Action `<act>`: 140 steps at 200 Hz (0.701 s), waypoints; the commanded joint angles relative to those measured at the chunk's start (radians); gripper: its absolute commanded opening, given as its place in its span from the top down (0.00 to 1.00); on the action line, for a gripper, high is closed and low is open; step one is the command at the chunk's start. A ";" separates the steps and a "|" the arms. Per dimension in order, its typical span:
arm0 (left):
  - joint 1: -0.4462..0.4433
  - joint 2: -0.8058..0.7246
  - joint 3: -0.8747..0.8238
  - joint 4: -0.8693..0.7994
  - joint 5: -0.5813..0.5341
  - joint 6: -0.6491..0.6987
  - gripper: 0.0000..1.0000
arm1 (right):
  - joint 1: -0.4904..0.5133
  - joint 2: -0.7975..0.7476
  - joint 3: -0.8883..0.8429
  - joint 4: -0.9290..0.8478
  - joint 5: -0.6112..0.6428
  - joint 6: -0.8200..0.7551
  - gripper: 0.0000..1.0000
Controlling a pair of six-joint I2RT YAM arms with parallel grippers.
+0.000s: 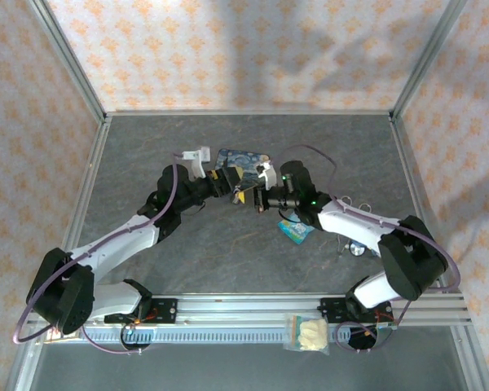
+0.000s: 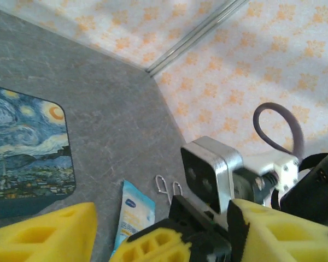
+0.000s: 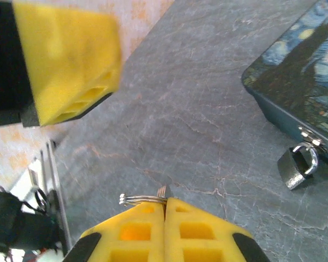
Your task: Unlock a padlock with a key
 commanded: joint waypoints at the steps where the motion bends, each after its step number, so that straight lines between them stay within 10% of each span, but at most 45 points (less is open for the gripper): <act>1: 0.010 -0.053 -0.040 0.026 -0.048 0.020 0.45 | -0.043 -0.056 -0.037 0.130 -0.020 0.173 1.00; 22: 0.011 -0.041 -0.104 0.130 0.003 -0.023 0.56 | -0.086 -0.090 -0.085 0.226 0.016 0.354 1.00; 67: -0.014 0.046 -0.184 0.377 0.003 -0.214 0.38 | -0.100 -0.124 -0.186 0.504 0.087 0.600 1.00; 140: -0.102 0.167 -0.166 0.572 -0.226 -0.595 0.36 | -0.010 -0.088 -0.228 0.702 0.205 0.535 1.00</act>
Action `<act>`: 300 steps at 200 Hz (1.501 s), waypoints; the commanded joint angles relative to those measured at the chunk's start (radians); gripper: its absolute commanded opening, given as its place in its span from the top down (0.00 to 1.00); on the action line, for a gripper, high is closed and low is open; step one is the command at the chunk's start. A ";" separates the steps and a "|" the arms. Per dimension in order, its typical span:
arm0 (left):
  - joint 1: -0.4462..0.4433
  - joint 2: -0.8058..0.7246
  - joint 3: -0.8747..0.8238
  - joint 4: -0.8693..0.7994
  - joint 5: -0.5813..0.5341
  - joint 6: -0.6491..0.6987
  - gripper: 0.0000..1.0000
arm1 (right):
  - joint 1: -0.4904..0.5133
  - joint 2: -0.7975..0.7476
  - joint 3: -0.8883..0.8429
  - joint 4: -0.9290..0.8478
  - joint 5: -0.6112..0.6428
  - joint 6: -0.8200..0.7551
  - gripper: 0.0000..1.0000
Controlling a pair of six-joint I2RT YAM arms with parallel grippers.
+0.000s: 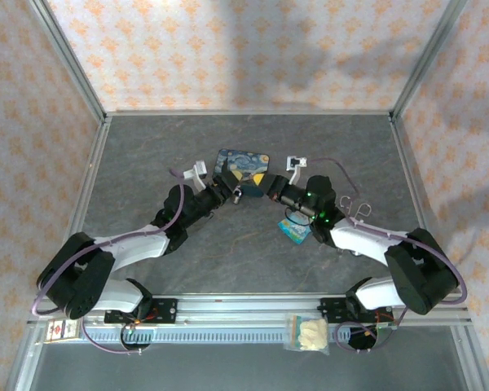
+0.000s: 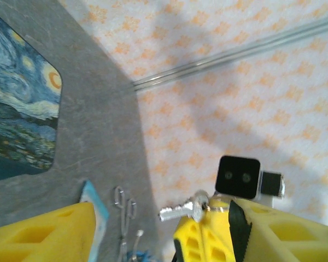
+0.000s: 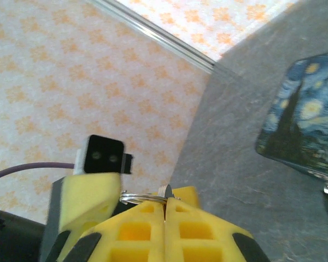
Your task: Unlock a padlock with a key
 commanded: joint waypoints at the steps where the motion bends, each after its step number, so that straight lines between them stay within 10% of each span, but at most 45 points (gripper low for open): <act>1: -0.020 0.033 0.022 0.130 -0.072 -0.142 0.36 | 0.025 0.014 0.020 0.125 0.050 -0.029 1.00; 209: -0.035 0.082 0.047 0.129 -0.079 -0.151 1.00 | 0.055 0.035 -0.001 0.094 0.101 -0.151 1.00; 245: -0.010 0.051 0.060 0.040 -0.006 -0.041 1.00 | 0.032 -0.090 0.019 -0.121 0.125 -0.316 0.55; 300: 0.016 0.020 0.221 -0.358 0.206 0.319 1.00 | -0.056 -0.076 0.152 -0.400 -0.158 -0.545 0.40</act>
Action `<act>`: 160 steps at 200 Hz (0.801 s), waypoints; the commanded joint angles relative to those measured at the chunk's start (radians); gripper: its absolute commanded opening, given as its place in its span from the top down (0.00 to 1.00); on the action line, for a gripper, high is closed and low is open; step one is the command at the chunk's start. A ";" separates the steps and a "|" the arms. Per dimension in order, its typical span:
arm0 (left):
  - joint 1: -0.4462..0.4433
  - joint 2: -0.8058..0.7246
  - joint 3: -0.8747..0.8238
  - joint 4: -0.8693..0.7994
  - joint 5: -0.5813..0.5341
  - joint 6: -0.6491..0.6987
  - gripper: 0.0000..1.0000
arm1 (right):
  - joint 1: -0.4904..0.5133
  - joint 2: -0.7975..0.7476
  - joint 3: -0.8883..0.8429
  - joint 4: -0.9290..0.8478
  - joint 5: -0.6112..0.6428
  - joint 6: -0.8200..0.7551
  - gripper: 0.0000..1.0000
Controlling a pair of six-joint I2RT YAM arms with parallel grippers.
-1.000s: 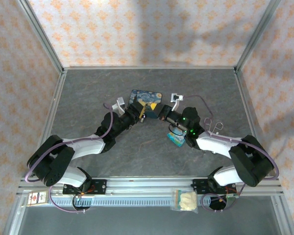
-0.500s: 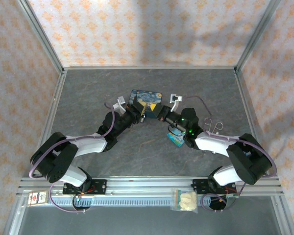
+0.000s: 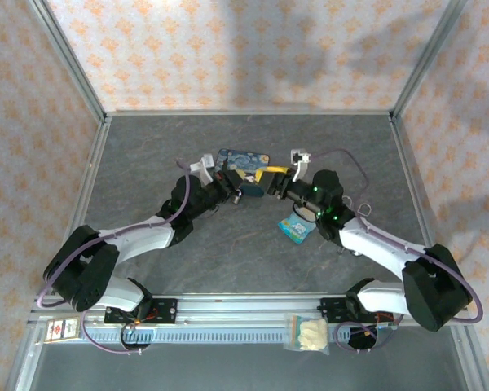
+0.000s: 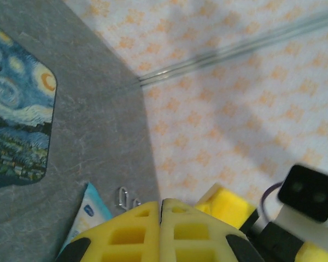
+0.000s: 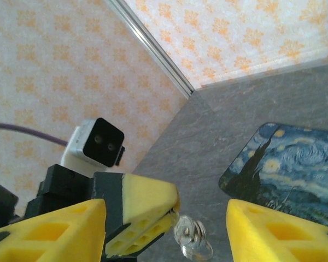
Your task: Unlock a padlock with a key
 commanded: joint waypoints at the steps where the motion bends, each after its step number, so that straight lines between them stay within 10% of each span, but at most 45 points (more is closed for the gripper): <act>1: 0.012 -0.024 0.085 -0.197 0.156 0.209 1.00 | -0.015 0.044 0.077 -0.157 -0.176 -0.148 0.40; 93: 0.031 -0.073 0.131 -0.327 0.209 0.346 1.00 | -0.025 0.118 0.136 -0.306 -0.334 -0.232 0.62; 160: 0.036 -0.078 0.137 -0.308 0.223 0.334 1.00 | -0.025 0.115 0.112 -0.348 -0.282 -0.256 0.59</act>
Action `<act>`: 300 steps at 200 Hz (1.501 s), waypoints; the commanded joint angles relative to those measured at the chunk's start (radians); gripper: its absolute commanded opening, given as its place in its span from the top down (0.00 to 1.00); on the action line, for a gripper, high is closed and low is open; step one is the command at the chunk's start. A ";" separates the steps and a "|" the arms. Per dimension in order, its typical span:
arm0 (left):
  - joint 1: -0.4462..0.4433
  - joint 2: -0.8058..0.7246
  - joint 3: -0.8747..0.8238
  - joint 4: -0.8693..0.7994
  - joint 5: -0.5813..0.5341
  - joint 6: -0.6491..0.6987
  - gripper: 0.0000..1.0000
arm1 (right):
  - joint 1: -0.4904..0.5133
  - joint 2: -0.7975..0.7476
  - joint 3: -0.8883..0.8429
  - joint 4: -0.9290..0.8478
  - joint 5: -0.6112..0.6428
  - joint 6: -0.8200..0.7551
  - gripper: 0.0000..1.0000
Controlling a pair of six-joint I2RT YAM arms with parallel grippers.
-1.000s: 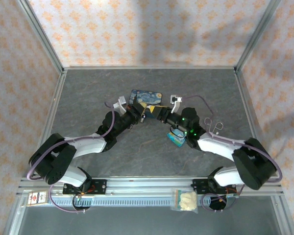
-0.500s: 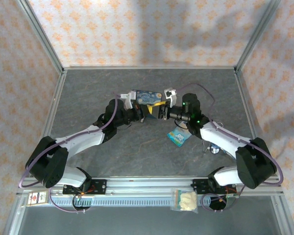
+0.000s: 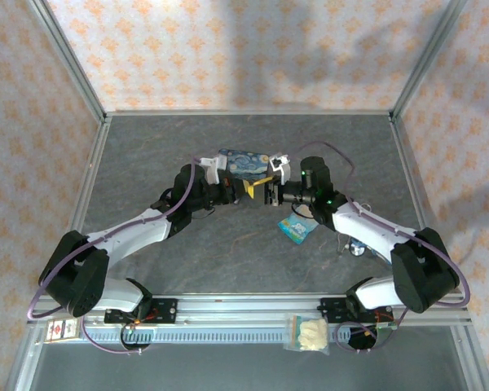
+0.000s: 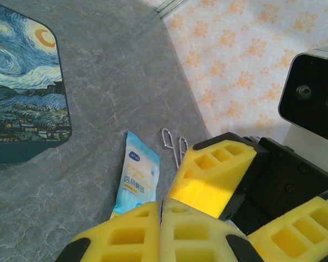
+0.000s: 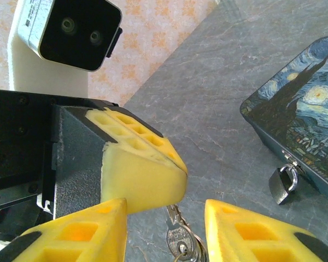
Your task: Unlock a padlock with a key
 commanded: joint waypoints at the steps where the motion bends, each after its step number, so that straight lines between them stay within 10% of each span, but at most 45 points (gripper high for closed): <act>1: 0.009 -0.037 0.041 0.045 0.027 0.005 1.00 | 0.000 -0.013 -0.016 -0.045 0.022 -0.029 0.59; 164: 0.015 -0.043 0.024 0.099 0.088 -0.019 1.00 | 0.001 -0.018 -0.029 0.017 0.056 -0.007 0.59; 217: 0.016 -0.042 0.020 0.121 0.099 -0.034 1.00 | 0.001 0.004 -0.040 0.092 0.048 0.069 0.94; 236: 0.030 -0.064 0.009 0.126 0.056 -0.058 0.44 | -0.002 0.018 -0.041 0.117 0.021 0.111 1.00; 249: 0.055 -0.094 -0.027 0.176 0.028 -0.090 0.26 | -0.004 0.020 -0.045 0.143 -0.004 0.139 1.00; 300: 0.087 -0.109 -0.125 0.404 0.047 -0.206 0.31 | -0.005 0.006 -0.056 0.181 -0.021 0.154 1.00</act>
